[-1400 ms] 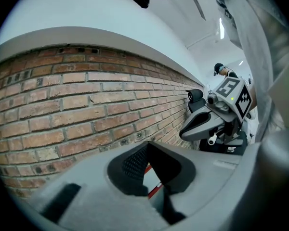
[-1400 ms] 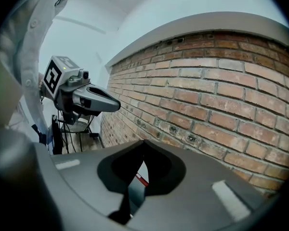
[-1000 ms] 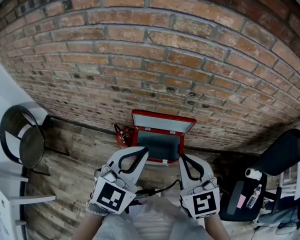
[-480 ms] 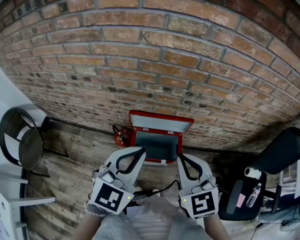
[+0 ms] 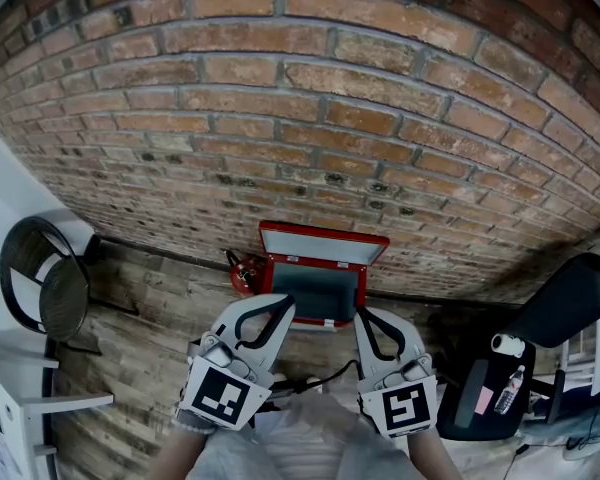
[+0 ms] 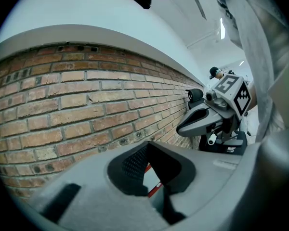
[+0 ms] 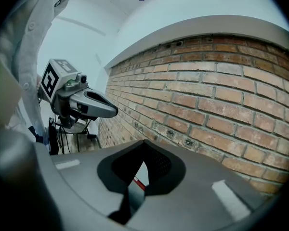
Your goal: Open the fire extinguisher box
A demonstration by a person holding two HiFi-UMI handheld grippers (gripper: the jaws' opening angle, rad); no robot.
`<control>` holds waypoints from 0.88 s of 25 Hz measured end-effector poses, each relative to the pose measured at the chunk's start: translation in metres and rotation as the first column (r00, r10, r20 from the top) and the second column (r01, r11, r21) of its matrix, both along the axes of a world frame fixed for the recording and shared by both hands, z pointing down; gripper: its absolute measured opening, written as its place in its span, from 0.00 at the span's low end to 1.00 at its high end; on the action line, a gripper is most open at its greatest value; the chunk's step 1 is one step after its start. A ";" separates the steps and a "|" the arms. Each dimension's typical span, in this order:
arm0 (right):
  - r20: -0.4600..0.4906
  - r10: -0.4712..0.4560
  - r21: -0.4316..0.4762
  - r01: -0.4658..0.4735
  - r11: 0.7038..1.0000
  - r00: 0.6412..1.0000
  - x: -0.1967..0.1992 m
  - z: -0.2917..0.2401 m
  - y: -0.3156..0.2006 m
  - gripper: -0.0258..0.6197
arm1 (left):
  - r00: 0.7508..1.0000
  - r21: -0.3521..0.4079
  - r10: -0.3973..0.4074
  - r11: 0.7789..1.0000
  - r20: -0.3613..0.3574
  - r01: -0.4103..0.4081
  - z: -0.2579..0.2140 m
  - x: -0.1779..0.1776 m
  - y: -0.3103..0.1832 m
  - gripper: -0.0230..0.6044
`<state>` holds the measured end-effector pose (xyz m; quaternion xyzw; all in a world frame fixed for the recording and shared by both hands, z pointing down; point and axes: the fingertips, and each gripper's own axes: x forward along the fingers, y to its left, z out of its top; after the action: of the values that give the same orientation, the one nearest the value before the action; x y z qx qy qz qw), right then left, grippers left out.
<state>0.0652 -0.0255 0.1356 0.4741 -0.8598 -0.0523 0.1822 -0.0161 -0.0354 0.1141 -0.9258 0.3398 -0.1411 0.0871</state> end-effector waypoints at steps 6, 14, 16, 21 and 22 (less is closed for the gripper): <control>-0.006 -0.002 -0.001 0.002 1.000 1.000 -0.002 0.000 -0.002 0.04 | 1.000 -0.001 -0.006 1.000 0.002 0.006 0.000 -0.003 -0.002 0.03; -0.009 -0.009 -0.002 0.009 1.000 1.000 -0.005 0.001 -0.003 0.04 | 1.000 0.001 -0.009 1.000 -0.002 0.009 0.000 -0.005 -0.003 0.03; -0.012 -0.010 -0.004 0.010 1.000 1.000 -0.005 0.002 -0.003 0.05 | 1.000 0.001 -0.009 1.000 -0.003 0.009 0.000 -0.005 -0.004 0.03; -0.017 -0.012 -0.007 0.012 1.000 1.000 -0.006 0.003 -0.003 0.05 | 1.000 -0.001 -0.008 1.000 0.001 0.008 0.000 -0.005 -0.004 0.03; -0.017 -0.012 -0.008 0.012 1.000 1.000 -0.005 0.003 -0.003 0.05 | 1.000 0.002 -0.009 1.000 0.001 0.009 0.000 -0.005 -0.004 0.03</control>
<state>0.0598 -0.0284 0.1390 0.4679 -0.8612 -0.0539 0.1912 -0.0211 -0.0394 0.1142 -0.9242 0.3438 -0.1417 0.0874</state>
